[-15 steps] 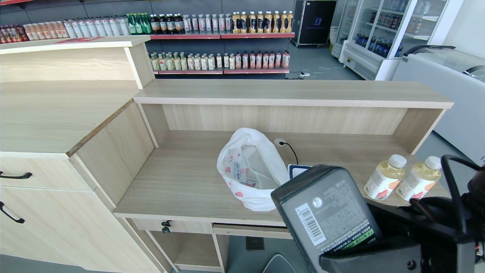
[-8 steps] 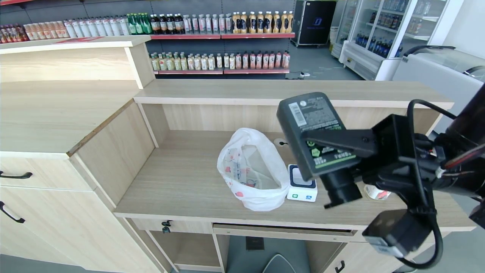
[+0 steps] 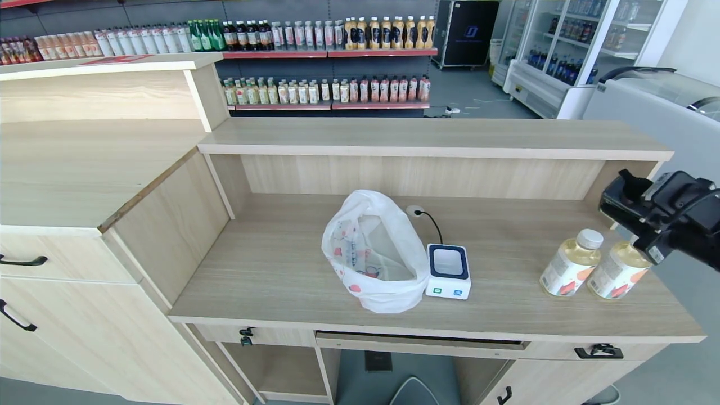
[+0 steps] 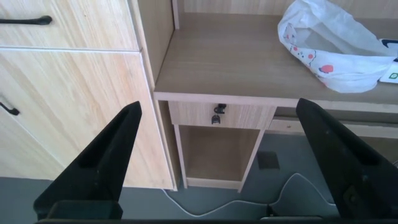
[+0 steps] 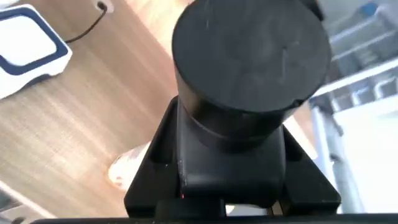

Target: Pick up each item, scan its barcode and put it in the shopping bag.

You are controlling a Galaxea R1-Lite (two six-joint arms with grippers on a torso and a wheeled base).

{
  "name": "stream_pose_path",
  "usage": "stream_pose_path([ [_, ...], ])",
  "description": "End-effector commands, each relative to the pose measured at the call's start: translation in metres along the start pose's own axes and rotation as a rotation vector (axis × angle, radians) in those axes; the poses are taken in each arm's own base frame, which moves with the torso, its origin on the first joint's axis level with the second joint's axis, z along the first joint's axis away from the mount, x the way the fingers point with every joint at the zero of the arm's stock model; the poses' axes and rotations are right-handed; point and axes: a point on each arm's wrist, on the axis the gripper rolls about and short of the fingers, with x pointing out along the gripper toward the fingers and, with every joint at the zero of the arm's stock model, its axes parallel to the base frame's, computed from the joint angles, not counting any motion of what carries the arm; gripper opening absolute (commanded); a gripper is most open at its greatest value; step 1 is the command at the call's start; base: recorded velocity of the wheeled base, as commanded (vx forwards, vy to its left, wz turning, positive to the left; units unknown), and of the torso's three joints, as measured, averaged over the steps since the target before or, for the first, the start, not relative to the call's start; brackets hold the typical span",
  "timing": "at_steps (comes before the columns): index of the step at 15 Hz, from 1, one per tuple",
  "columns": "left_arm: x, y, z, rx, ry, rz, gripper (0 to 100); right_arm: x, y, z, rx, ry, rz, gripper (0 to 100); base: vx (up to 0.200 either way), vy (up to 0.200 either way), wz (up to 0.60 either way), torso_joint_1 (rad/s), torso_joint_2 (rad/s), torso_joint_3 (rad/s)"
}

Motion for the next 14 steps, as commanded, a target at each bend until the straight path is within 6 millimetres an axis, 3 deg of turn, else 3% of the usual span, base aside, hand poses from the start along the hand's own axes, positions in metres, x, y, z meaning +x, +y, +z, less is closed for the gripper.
stream_pose_path([
  [1, 0.0, 0.0, 0.0, 0.0, 0.002, 0.0, 100, -0.016, -0.007, -0.028, 0.165, 0.163, -0.014, 0, 0.0, 0.0, 0.0, 0.0, 0.0, 0.0],
  [3, 0.0, 0.0, 0.0, 0.0, 0.002, 0.0, 100, -0.019, -0.005, -0.035, 0.366, 0.235, 0.011, 0, 0.0, 0.0, 0.3, 0.001, 0.0, -0.001],
  [4, 0.0, 0.0, 0.0, 0.0, 0.002, 0.0, 100, -0.014, -0.007, -0.029, 0.446, 0.235, -0.007, 0, 0.0, 0.0, 0.6, 0.002, 0.0, 0.007],
  [7, 0.0, 0.0, 0.0, 0.0, 0.002, 0.0, 100, 0.011, 0.01, 0.013, 0.902, 0.201, 0.011, 0, 0.0, 0.0, 0.4, 0.003, 0.0, 0.002],
  [8, 0.0, 0.0, 0.0, 0.0, 0.002, 0.0, 100, 0.02, 0.013, 0.013, 0.993, 0.193, 0.049, 0, 0.0, 0.0, 0.0, 0.0, 0.0, 0.0],
  [10, 0.0, 0.0, 0.0, 0.0, 0.0, 0.0, 100, 0.037, 0.02, 0.009, 1.259, 0.174, 0.197, 0, 0.0, 0.0, 0.0, 0.0, 0.0, 0.0],
  [12, 0.0, 0.0, 0.0, 0.0, 0.002, 0.0, 100, 0.054, 0.039, -0.01, 1.334, 0.283, 0.247, 0, 0.0, 0.0, 0.0, 0.0, 0.0, 0.0],
  [14, 0.0, 0.0, 0.0, 0.0, 0.002, 0.0, 100, 0.07, 0.043, -0.025, 1.362, 0.293, 0.311, 0, 0.0, 0.0, 0.0, 0.0, 0.0, 0.0],
])
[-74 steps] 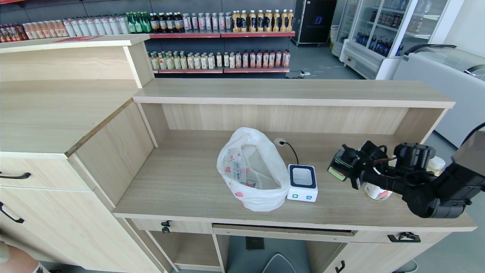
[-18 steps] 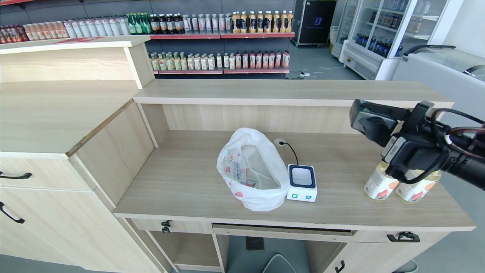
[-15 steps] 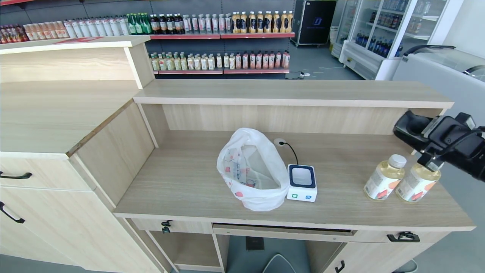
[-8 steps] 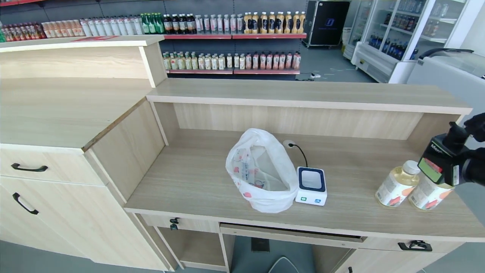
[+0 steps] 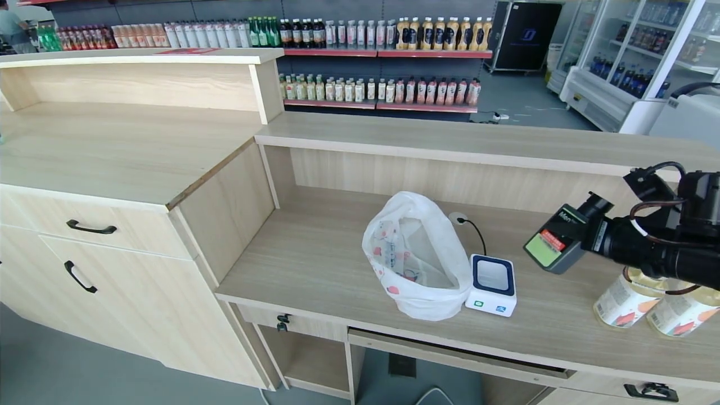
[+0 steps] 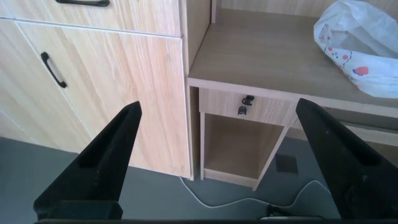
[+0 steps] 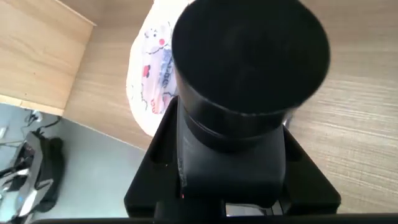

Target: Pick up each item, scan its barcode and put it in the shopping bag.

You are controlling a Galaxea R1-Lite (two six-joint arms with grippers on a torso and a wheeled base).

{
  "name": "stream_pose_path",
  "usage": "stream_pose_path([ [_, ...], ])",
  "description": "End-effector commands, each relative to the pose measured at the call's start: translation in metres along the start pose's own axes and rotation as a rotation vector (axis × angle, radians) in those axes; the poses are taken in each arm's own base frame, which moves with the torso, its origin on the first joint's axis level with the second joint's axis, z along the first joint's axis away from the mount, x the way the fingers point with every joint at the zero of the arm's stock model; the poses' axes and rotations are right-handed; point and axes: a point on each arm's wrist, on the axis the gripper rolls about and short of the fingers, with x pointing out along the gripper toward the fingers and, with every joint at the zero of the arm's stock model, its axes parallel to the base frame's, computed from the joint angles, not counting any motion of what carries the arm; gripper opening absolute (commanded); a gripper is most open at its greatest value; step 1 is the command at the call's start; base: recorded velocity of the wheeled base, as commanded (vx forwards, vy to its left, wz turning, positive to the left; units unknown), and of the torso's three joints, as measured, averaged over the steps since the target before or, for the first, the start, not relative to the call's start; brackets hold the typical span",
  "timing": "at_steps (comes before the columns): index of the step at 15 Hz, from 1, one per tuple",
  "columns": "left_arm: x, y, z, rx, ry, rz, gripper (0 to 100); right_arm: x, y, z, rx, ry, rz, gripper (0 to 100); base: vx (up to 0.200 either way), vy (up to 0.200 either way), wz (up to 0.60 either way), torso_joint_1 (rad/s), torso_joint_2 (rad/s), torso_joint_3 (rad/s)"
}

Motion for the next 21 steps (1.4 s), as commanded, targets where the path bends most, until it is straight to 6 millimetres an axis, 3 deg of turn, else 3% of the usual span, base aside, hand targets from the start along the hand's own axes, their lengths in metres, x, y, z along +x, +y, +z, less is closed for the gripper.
stream_pose_path([
  [1, 0.0, 0.0, 0.0, 0.0, 0.002, 0.001, 100, 0.025, -0.028, -0.009, 0.06, 0.085, 0.034, 0, 0.0, 0.0, 0.0, 0.0, 0.0, 0.0],
  [8, 0.0, 0.0, 0.0, 0.0, 0.002, 0.001, 100, 0.062, -0.059, -0.006, 0.002, 0.102, 0.056, 0, 0.0, 0.0, 0.0, 0.0, 0.0, 0.0],
  [12, 0.0, 0.0, 0.0, 0.0, 0.002, 0.001, 100, 0.076, -0.069, -0.015, -0.03, 0.131, 0.087, 0, 0.0, 0.0, 0.0, 0.0, 0.0, 0.0],
  [21, 0.0, 0.0, 0.0, 0.0, 0.002, 0.001, 100, 0.1, -0.059, -0.027, -0.057, 0.149, 0.165, 0, 0.0, 0.0, 0.0, 0.0, 0.0, 0.0],
])
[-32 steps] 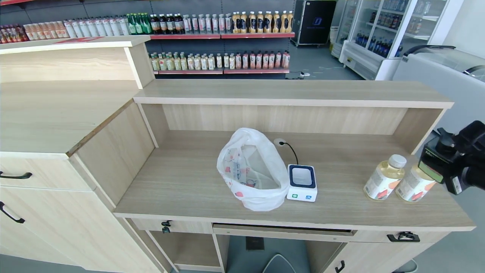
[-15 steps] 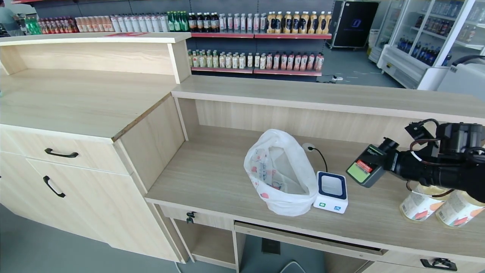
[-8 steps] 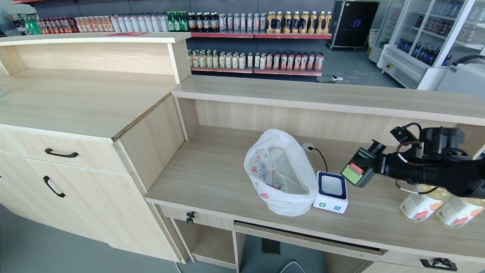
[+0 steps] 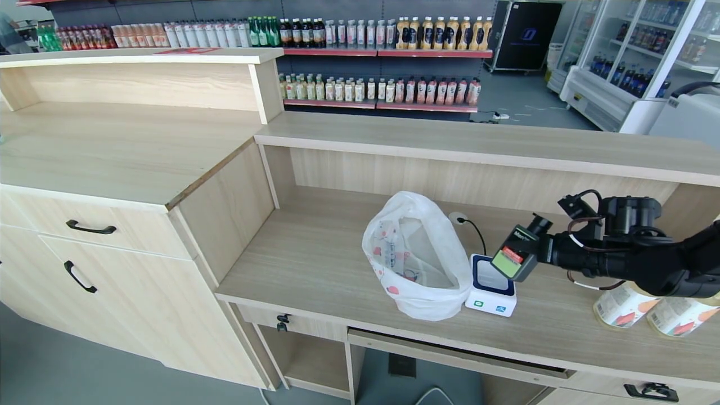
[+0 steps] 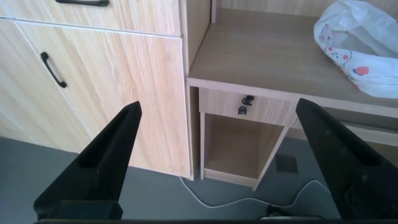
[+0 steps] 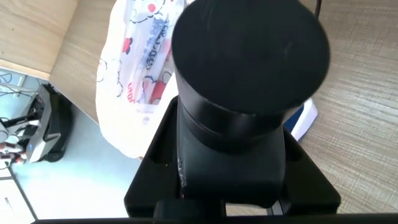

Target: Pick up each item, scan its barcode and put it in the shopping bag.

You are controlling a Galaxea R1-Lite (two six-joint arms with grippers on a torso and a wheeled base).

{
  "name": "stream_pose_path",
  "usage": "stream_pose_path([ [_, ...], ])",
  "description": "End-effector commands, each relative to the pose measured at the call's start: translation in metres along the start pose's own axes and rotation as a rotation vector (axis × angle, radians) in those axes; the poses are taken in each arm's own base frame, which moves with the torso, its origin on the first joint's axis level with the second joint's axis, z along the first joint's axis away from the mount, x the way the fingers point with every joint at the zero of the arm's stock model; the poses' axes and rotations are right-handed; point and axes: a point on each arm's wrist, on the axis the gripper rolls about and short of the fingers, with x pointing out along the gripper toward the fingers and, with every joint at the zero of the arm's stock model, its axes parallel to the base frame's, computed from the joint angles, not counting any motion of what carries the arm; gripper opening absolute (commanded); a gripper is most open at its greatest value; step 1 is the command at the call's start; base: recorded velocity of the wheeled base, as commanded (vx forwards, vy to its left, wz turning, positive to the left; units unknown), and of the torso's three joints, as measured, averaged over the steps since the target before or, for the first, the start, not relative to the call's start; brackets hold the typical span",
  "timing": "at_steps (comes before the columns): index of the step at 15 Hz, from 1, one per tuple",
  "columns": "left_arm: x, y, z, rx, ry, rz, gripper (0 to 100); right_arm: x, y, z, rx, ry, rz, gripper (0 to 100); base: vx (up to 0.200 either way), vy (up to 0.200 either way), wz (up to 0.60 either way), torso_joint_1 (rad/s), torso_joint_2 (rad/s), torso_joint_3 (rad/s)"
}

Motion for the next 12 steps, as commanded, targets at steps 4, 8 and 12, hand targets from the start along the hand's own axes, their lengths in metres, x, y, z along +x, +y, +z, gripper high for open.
stream_pose_path([
  [4, 0.0, 0.0, 0.0, 0.0, 0.002, 0.0, 100, 0.008, 0.005, -0.004, -0.01, 0.015, 0.014, 0, 0.0, 0.0, 0.0, 0.0, 0.0, 0.0],
  [8, 0.0, 0.0, 0.0, 0.0, 0.002, 0.0, 100, 0.019, 0.004, -0.01, -0.048, 0.005, 0.018, 0, 0.0, 0.0, 0.0, 0.0, 0.0, 0.0],
  [12, 0.0, 0.0, 0.0, 0.0, 0.001, 0.0, 100, 0.026, 0.002, -0.005, -0.052, -0.007, 0.018, 0, 0.0, 0.0, 0.0, 0.0, 0.0, 0.0],
])
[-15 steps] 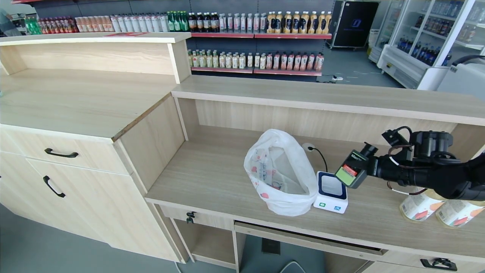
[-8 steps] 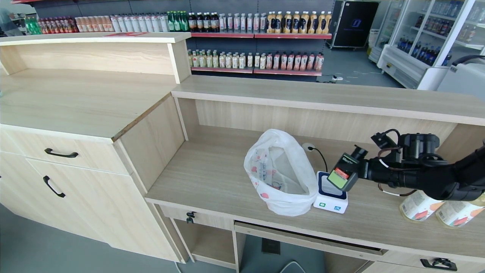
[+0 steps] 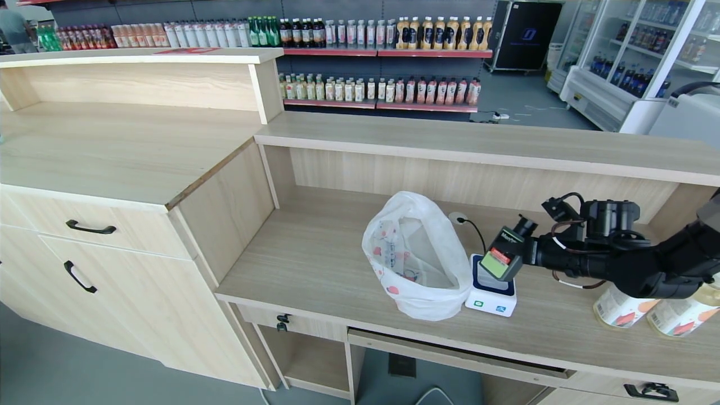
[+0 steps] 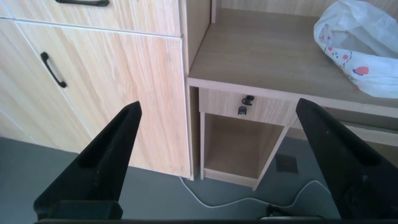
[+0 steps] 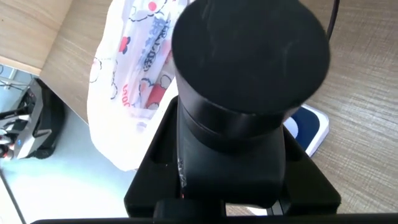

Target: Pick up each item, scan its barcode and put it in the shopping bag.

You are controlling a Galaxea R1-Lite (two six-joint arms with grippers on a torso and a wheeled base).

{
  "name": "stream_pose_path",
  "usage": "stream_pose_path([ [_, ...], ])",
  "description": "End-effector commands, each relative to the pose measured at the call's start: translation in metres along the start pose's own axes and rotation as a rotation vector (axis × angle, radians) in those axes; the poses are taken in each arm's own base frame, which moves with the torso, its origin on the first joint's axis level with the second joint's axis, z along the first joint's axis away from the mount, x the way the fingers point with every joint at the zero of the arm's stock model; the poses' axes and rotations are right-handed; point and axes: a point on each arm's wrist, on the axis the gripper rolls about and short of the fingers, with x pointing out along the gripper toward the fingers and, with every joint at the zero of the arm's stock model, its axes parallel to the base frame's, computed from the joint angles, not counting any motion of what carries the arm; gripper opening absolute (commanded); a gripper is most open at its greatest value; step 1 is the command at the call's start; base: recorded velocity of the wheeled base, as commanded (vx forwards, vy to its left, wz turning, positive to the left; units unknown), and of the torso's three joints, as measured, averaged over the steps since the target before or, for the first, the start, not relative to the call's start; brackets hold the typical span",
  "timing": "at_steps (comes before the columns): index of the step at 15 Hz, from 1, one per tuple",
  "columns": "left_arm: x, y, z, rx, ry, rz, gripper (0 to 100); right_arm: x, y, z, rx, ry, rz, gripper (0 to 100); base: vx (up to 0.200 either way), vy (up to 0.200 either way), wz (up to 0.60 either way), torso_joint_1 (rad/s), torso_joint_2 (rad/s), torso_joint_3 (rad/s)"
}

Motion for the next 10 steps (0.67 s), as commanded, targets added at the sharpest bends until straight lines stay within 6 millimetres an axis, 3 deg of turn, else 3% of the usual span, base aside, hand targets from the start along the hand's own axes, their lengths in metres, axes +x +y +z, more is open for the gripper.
stream_pose_path([
  [1, 0.0001, 0.0, 0.0, 0.0, 0.002, 0.0, 100, 0.0049, -0.0011, 0.0022, 0.0, -0.005, 0.005, 0, 0.0, 0.0, 0.0, 0.0, 0.0, 0.0],
  [10, 0.0001, 0.0, 0.0, 0.0, 0.002, 0.0, 100, 0.0144, -0.0018, 0.0016, 0.008, -0.002, 0.018, 0, 0.0, 0.0, 0.0, 0.0, 0.0, 0.0],
])
